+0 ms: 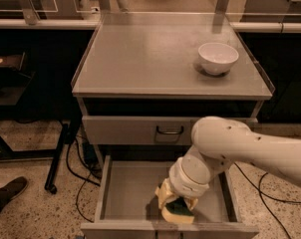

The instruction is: Place sponge into middle drawer

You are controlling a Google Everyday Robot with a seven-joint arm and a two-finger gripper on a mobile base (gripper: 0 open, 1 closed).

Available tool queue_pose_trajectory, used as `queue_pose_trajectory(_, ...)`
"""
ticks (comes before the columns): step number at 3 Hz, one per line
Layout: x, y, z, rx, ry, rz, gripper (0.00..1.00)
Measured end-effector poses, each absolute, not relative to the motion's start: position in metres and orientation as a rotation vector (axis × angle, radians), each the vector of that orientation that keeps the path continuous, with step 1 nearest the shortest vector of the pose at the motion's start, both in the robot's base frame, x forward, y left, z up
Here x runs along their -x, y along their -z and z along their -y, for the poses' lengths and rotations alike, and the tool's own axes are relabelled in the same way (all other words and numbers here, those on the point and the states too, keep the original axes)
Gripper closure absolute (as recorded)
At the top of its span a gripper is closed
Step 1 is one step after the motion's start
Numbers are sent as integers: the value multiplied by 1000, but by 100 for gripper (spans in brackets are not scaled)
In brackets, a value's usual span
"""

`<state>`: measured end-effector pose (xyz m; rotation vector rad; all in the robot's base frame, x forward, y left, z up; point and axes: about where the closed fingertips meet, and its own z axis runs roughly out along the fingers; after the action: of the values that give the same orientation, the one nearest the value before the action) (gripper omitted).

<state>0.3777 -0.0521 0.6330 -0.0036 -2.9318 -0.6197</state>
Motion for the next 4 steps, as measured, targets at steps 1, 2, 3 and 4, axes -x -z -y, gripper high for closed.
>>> queue_pose_trajectory(1, -375, -587, 64, 115, 637, 2885, 100)
queue_pose_trajectory(2, -374, -575, 65, 136, 643, 2868, 100)
queue_pose_trajectory(3, -376, -570, 57, 173, 685, 2867, 100)
queue_pose_trajectory(4, -395, -563, 40, 182, 737, 2877, 100)
